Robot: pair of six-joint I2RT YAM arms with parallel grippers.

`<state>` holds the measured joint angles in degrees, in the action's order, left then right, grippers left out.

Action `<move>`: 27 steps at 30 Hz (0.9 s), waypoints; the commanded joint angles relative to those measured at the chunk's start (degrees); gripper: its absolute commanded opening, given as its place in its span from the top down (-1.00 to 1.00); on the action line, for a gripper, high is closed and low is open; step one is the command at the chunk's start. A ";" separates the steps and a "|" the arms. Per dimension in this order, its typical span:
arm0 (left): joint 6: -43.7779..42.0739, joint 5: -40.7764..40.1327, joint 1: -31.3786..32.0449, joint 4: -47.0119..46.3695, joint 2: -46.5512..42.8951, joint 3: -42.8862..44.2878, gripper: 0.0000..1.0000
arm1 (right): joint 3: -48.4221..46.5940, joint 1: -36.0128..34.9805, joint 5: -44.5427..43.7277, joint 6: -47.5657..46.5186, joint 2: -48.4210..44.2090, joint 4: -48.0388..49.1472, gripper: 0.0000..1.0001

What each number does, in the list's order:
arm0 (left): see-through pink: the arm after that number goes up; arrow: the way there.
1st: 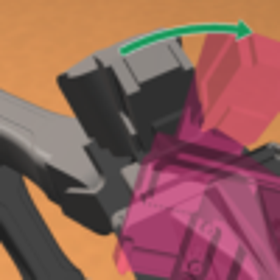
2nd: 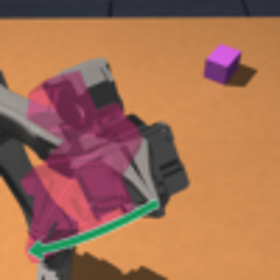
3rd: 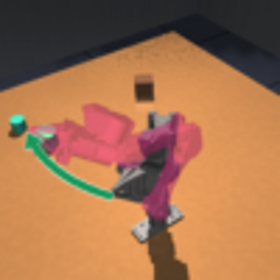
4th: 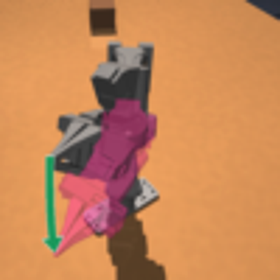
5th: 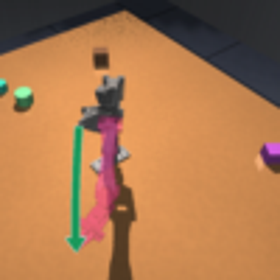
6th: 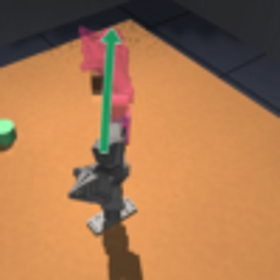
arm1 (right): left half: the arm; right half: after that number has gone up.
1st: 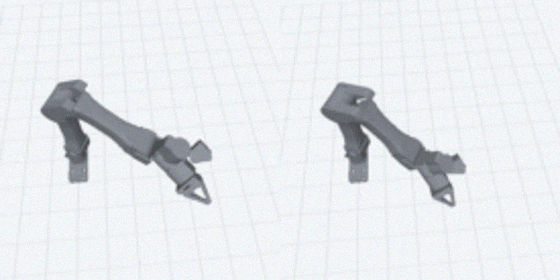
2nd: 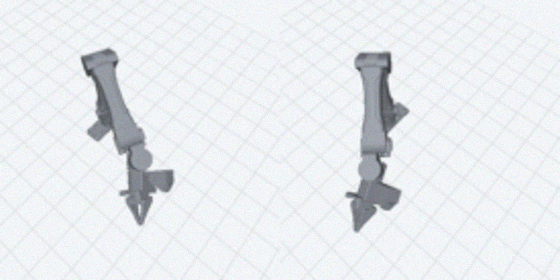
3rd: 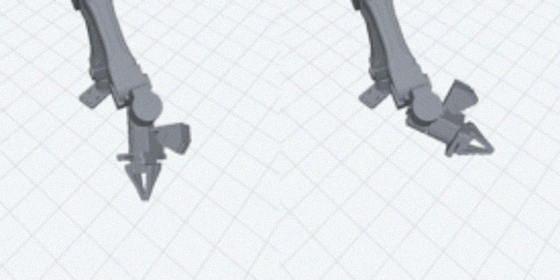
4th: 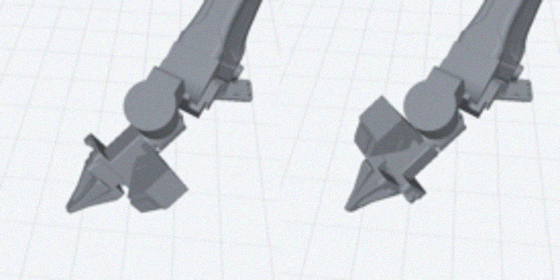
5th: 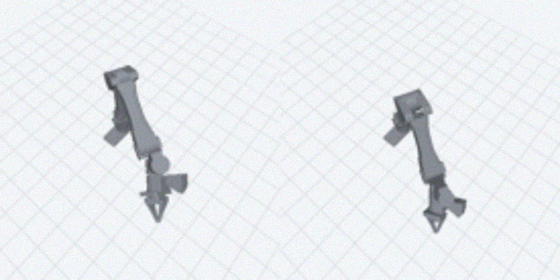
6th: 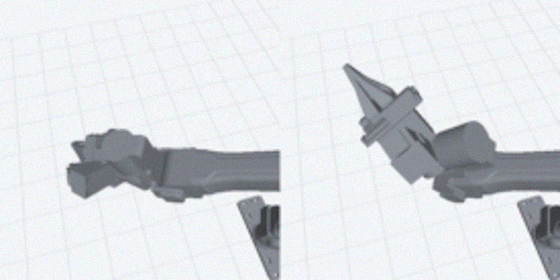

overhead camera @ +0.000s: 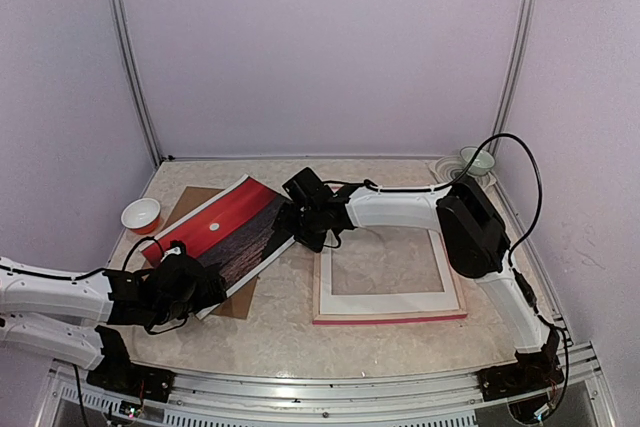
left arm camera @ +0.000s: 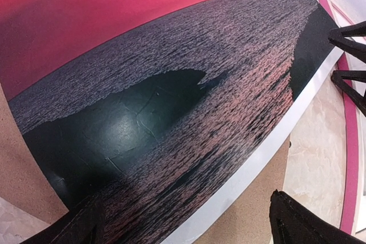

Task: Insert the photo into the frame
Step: Pick up the photo from the backboard.

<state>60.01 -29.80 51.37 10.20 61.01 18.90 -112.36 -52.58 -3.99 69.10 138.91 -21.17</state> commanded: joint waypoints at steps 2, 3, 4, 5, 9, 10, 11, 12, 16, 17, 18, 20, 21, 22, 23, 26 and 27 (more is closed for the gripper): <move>-0.19 0.12 -0.40 -1.05 -0.76 -0.57 -0.96 | -0.51 -0.60 -2.97 3.22 2.99 0.44 -0.66; -0.24 0.05 -0.40 -0.99 -0.92 -0.65 -0.96 | -0.43 -0.60 -3.12 3.32 3.33 1.11 -0.66; -0.32 0.01 -0.44 -0.93 -1.04 -0.70 -0.96 | -0.16 -0.60 -3.25 3.39 3.56 1.97 -0.66; -0.32 0.10 -0.40 -0.80 -1.13 -0.81 -0.96 | 0.26 -0.60 -3.36 3.41 3.70 3.49 -0.65; -0.22 0.12 -0.40 -0.27 -1.81 -1.37 -0.96 | 0.32 -0.44 -4.36 3.45 4.68 5.68 -0.64; -0.12 0.05 -0.40 -0.31 -2.10 -1.62 -0.96 | 0.07 -0.47 -4.66 3.35 4.96 5.99 -0.64; -0.02 0.01 -0.44 -0.35 -2.27 -1.85 -0.96 | -0.12 -0.43 -4.90 3.14 5.28 6.42 -0.63; 0.13 0.01 -0.40 -0.28 -2.57 -1.99 -0.96 | -0.10 -0.42 -4.97 2.86 5.58 7.33 -0.63; 0.07 -0.03 -0.40 0.34 -3.32 -2.11 -0.96 | 0.14 -0.17 -4.02 2.17 6.61 9.92 -0.60; 0.04 -0.18 -0.40 0.45 -3.55 -2.15 -0.96 | 0.24 -0.16 -4.05 2.17 6.71 10.28 -0.60; 0.02 -0.31 -0.40 0.48 -3.68 -2.23 -0.96 | 0.40 -0.16 -4.39 2.18 6.72 10.25 -0.61; 0.04 -0.43 -0.40 0.46 -3.87 -2.28 -0.96 | 1.56 -0.18 -4.81 2.88 6.31 11.08 -0.60; 0.07 -0.39 -0.40 0.44 -3.88 -2.28 -0.96 | 2.20 -0.20 -4.91 3.41 5.98 11.17 -0.60; 0.03 -0.36 -0.40 0.44 -3.88 -2.33 -0.96 | 2.68 -0.24 -5.32 4.06 5.61 11.21 -0.60; 0.04 -0.39 -0.40 0.17 -3.82 -2.37 -0.96 | 3.09 -0.32 -5.88 4.54 5.20 11.23 -0.60; -0.06 -0.36 -0.40 -0.90 -3.17 -2.71 -0.91 | 3.55 -0.59 -9.12 6.15 4.26 9.71 -0.60; 0.02 -0.24 -0.44 -1.22 -2.62 -2.72 -0.90 | 4.17 -0.60 -9.48 6.89 4.04 10.24 -0.60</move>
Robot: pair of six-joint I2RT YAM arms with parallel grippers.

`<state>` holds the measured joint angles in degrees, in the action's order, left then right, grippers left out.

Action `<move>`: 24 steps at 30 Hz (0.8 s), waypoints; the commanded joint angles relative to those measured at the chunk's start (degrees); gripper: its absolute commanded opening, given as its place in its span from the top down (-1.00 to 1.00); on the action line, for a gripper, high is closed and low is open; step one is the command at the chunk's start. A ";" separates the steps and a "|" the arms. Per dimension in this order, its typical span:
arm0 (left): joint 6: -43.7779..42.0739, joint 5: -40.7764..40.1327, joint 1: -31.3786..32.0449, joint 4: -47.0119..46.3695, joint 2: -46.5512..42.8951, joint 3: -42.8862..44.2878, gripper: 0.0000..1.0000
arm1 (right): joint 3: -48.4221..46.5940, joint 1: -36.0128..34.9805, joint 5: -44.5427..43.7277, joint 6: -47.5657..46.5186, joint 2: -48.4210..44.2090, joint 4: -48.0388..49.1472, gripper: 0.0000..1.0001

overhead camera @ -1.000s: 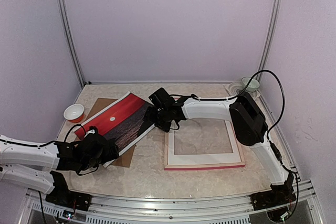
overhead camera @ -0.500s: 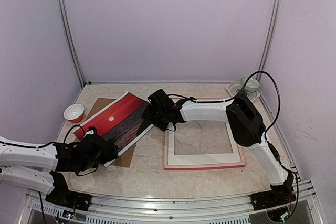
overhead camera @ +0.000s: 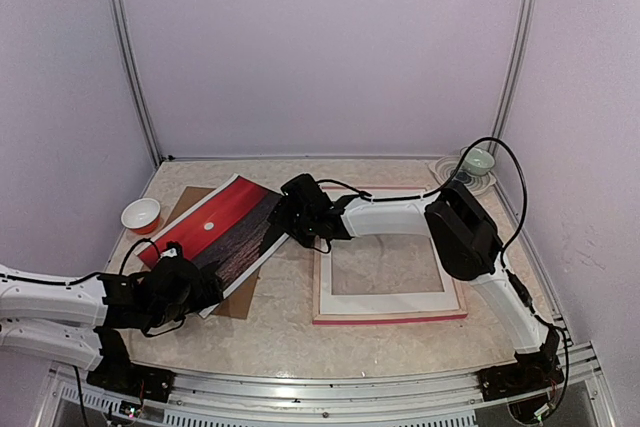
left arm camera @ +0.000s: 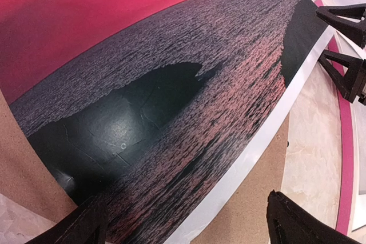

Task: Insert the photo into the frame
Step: Pick up the photo from the backboard.

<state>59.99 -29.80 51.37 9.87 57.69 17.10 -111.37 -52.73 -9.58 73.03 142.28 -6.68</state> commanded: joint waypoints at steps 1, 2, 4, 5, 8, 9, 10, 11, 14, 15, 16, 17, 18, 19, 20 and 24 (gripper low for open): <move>0.04 -0.07 -0.40 -1.14 1.01 -0.85 -0.88 | 4.08 -0.38 -3.71 3.74 0.43 -3.66 -0.60; 0.04 0.08 -0.40 -1.35 1.44 -0.77 -0.86 | 5.24 -0.31 -3.24 4.45 0.13 -1.65 -0.60; 0.04 0.26 -0.40 -1.79 2.17 -0.83 -0.81 | 6.99 -0.25 -2.40 5.94 -0.13 1.08 -0.60; 0.04 0.32 -0.40 -1.98 2.45 -0.84 -0.78 | 7.52 -0.21 -2.17 6.52 -0.13 2.12 -0.60; -0.02 0.76 -0.40 -2.22 3.01 -0.68 -0.68 | 7.71 -0.18 -1.23 7.67 0.44 3.45 -0.60; -0.11 0.91 -0.40 -2.13 3.10 -0.67 -0.65 | 7.67 -0.19 -1.03 7.99 0.54 3.51 -0.60; -0.10 1.01 -0.40 -2.09 3.06 -0.71 -0.61 | 7.73 -0.26 -0.93 8.34 0.50 3.73 -0.59; -0.04 1.01 -0.40 -2.10 2.92 -0.79 -0.59 | 7.81 -0.19 -0.82 8.50 0.52 4.32 -0.59; -0.04 1.09 -0.40 -2.09 2.69 -1.01 -0.57 | 7.31 -0.19 -0.95 8.04 0.63 5.43 -0.59; -0.12 1.33 -0.41 -2.19 2.69 -1.02 -0.56 | 7.19 -0.18 -0.70 7.82 0.75 5.97 -0.60; -0.15 1.66 -0.40 -2.25 2.69 -1.02 -0.54 | 7.14 -0.10 -0.19 7.68 0.91 6.41 -0.59; -0.17 2.05 -0.40 -2.38 2.81 -1.02 -0.52 | 7.13 -0.03 0.36 7.45 1.10 6.49 -0.59; -0.21 2.37 -0.40 -2.57 2.81 -1.06 -0.50 | 7.13 0.06 1.07 7.14 1.38 8.29 -0.59; -0.36 2.72 -0.40 -2.71 2.85 -1.10 -0.49 | 7.20 0.12 1.73 6.90 1.54 9.21 -0.58; -0.54 3.04 -0.40 -2.83 2.86 -1.11 -0.47 | 7.41 0.23 2.38 6.62 1.61 10.17 -0.58; -1.23 4.22 -0.40 -2.96 2.87 -1.02 -0.42 | 9.79 0.41 3.75 5.84 0.97 14.71 -0.55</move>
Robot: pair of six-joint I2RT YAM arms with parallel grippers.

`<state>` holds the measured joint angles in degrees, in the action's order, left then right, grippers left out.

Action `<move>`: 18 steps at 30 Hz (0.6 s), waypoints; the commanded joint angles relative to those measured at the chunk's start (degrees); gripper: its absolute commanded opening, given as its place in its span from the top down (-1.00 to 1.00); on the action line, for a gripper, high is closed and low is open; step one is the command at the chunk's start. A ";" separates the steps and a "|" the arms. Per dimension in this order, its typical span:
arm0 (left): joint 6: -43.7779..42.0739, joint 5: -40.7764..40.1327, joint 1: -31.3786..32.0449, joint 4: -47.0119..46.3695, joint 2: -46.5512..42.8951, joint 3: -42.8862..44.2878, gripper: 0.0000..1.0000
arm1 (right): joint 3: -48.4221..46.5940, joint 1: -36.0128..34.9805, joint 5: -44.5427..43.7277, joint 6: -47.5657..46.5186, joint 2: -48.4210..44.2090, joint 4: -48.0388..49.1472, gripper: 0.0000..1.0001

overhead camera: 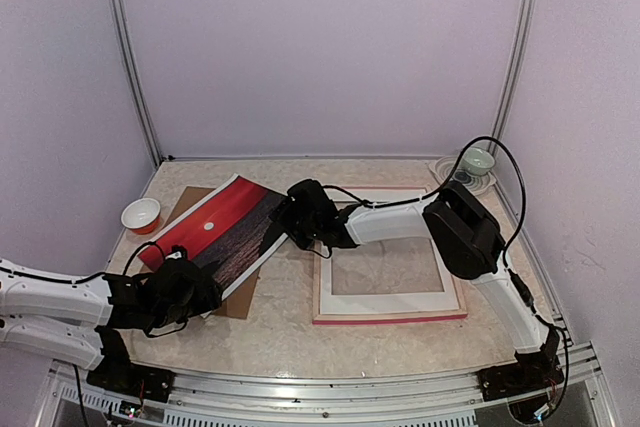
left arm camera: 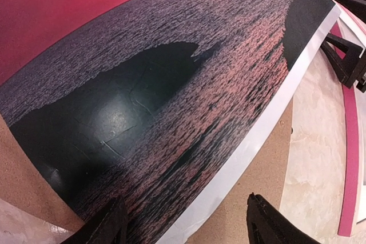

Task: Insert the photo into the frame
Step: Pick up the photo from the backboard.

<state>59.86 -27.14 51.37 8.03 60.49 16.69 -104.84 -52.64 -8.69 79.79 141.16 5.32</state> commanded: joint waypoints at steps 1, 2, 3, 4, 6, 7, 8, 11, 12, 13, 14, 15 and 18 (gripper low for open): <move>-1.26 1.82 -0.44 -1.17 0.11 -0.53 -0.41 | 3.88 0.39 3.54 -1.21 1.90 4.26 -0.54; -1.43 2.02 -0.40 -1.18 0.15 -0.45 -0.40 | 4.19 0.50 4.03 -1.60 1.82 5.23 -0.54; -1.59 2.21 -0.40 -1.31 0.29 -0.43 -0.40 | 4.39 0.59 4.34 -2.02 1.69 5.97 -0.52; -1.72 2.30 -0.40 -1.34 0.45 -0.35 -0.40 | 4.59 0.60 4.31 -2.59 1.58 6.37 -0.50; -1.76 2.64 -0.41 -1.33 0.80 -0.11 -0.40 | 5.37 0.57 4.26 -3.44 1.26 7.49 -0.40; -1.84 2.82 -0.40 -1.43 0.84 -0.01 -0.40 | 5.98 0.59 4.48 -3.79 1.10 8.50 -0.31; -1.79 2.97 -0.37 -1.44 0.93 0.01 -0.40 | 6.71 0.60 4.73 -4.11 0.92 9.49 -0.21; -1.91 3.14 -0.31 -1.31 0.66 0.17 -0.39 | 8.45 0.85 5.62 -6.26 0.38 12.09 0.10; -1.87 3.14 -0.24 -1.16 0.52 0.25 -0.39 | 8.81 0.87 5.69 -7.03 0.21 12.42 0.21; -1.90 3.19 -0.23 -0.90 0.30 0.38 -0.40 | 9.19 1.00 5.81 -7.81 0.06 12.83 0.31; -1.89 3.20 -0.16 -0.57 0.13 0.49 -0.42 | 9.72 1.11 6.04 -8.69 -0.26 13.29 0.41; -1.89 3.10 -0.14 -0.13 -0.29 0.66 -0.45 | 10.19 1.26 6.47 -9.58 -0.51 13.86 0.52; -2.00 2.85 -0.07 0.99 -1.37 1.18 -0.51 | 11.59 1.67 7.69 -13.42 -1.53 16.18 0.76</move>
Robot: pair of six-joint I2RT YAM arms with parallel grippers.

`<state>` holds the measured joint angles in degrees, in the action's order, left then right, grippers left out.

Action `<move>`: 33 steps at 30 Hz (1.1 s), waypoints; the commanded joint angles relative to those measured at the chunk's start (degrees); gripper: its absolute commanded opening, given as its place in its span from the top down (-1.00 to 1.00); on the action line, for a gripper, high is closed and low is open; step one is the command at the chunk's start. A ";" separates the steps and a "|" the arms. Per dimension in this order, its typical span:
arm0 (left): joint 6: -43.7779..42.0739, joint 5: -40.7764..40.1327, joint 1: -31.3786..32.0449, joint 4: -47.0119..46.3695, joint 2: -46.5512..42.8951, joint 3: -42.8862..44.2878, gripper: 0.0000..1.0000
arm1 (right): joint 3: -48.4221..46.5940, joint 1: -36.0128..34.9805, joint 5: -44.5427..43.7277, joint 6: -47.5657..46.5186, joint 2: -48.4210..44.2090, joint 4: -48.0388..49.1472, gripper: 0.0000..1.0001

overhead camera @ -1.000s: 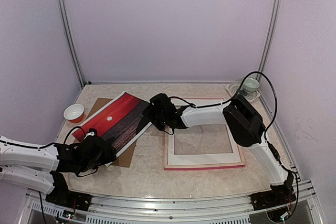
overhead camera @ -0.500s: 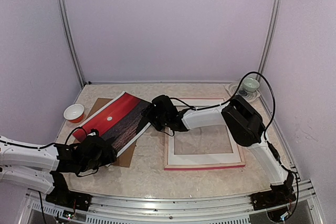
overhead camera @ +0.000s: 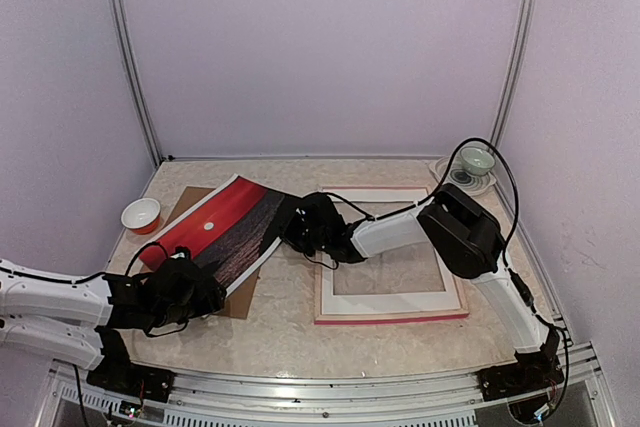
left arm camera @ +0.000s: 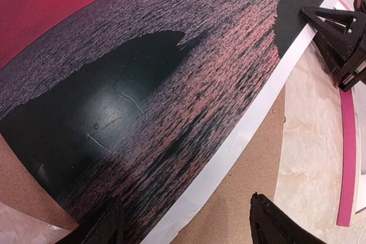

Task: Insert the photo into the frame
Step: Pick up the photo from the backboard, then move the frame body to the center of the board.

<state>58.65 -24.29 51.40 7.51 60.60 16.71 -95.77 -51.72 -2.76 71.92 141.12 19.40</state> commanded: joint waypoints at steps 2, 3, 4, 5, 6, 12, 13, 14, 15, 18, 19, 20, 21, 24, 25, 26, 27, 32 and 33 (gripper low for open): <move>-0.85 -0.26 -0.07 2.39 -2.13 1.66 -0.54 | 4.18 1.08 2.56 -7.67 -2.70 4.04 0.91; -0.90 -0.37 0.00 2.95 -2.41 1.92 -0.55 | 5.09 1.30 2.66 -8.54 -3.41 5.20 0.97; -0.90 -0.51 0.02 3.44 -2.85 2.26 -0.56 | 6.07 1.46 3.40 -9.55 -4.18 6.35 1.00; -0.91 -0.61 0.10 3.97 -3.27 2.54 -0.57 | 6.86 1.65 4.49 -10.43 -4.98 7.22 1.00; -0.91 -0.85 0.18 4.47 -3.55 2.82 -0.60 | 7.77 1.89 5.23 -11.46 -5.92 8.31 1.00; -0.81 -2.06 0.32 7.31 -6.93 4.19 -0.69 | 12.38 3.23 11.13 -17.49 -12.61 14.83 1.00; -0.80 -2.15 0.36 7.67 -7.30 4.47 -0.70 | 12.86 3.42 12.12 -18.57 -13.85 15.70 1.00; -0.82 -2.36 0.32 8.06 -7.97 4.66 -0.71 | 13.07 3.51 13.06 -19.68 -15.12 16.01 1.00; -0.90 -2.49 0.36 8.31 -8.37 4.77 -0.71 | 13.21 3.62 13.92 -20.81 -16.15 16.24 1.00; -0.77 -2.74 0.41 9.01 -9.63 5.36 -0.71 | 14.00 4.31 17.30 -23.31 -19.65 17.02 1.00; -0.78 -2.53 0.45 9.28 -9.89 5.66 -0.72 | 14.69 4.68 18.44 -23.83 -20.85 17.38 1.00; -0.85 -2.39 0.58 9.48 -10.17 5.88 -0.72 | 15.41 5.11 19.49 -24.25 -22.14 17.55 1.00; -0.91 -2.40 0.88 9.58 -10.55 6.07 -0.74 | 16.17 5.84 20.32 -24.67 -23.59 17.60 1.00; -0.92 -2.88 1.99 9.69 -11.01 6.55 -0.79 | 19.31 7.54 22.02 -27.47 -28.13 17.53 1.00; -0.94 -2.99 2.37 9.66 -11.03 6.68 -0.82 | 20.52 8.06 22.05 -28.62 -30.48 17.25 1.00; -0.87 -3.03 2.73 9.68 -10.94 6.88 -0.84 | 21.66 8.59 21.83 -29.68 -32.31 16.65 1.00; -0.93 -3.01 3.13 9.60 -10.73 7.19 -0.86 | 22.97 9.11 21.55 -30.67 -34.26 15.97 1.00; -2.38 -4.94 4.98 10.45 -6.18 11.34 -0.91 | 29.81 12.32 19.97 -34.10 -45.07 12.89 1.00; -2.92 -5.34 5.29 10.62 -4.58 12.54 -0.93 | 31.18 12.83 19.27 -35.02 -47.51 12.33 1.00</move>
<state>58.00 -26.96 55.53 16.75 52.16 24.69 -68.66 -40.88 17.65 41.91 101.89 33.61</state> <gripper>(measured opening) 0.953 0.003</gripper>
